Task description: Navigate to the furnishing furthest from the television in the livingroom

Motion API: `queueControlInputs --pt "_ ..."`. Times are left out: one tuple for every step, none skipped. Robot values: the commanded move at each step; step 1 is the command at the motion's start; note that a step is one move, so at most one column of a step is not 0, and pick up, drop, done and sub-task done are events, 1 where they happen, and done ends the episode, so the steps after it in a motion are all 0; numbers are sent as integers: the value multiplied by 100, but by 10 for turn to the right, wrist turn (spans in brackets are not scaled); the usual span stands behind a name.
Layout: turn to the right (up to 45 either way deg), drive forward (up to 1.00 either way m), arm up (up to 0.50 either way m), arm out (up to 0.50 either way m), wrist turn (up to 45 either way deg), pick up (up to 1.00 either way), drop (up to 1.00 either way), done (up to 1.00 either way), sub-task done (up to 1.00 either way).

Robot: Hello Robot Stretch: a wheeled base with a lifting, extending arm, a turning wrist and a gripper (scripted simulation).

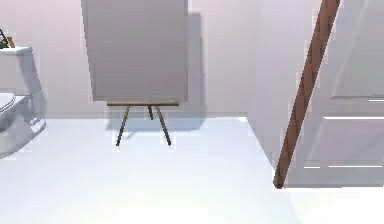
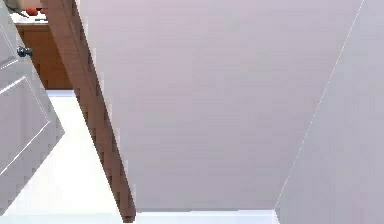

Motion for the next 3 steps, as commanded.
queueControlInputs --pt "0 5 0 0 0 0 0 0 0" --pt "360 0 0 0 0 0 0 0 0" --pt "0 70 0 0 0 0 0 0 0"
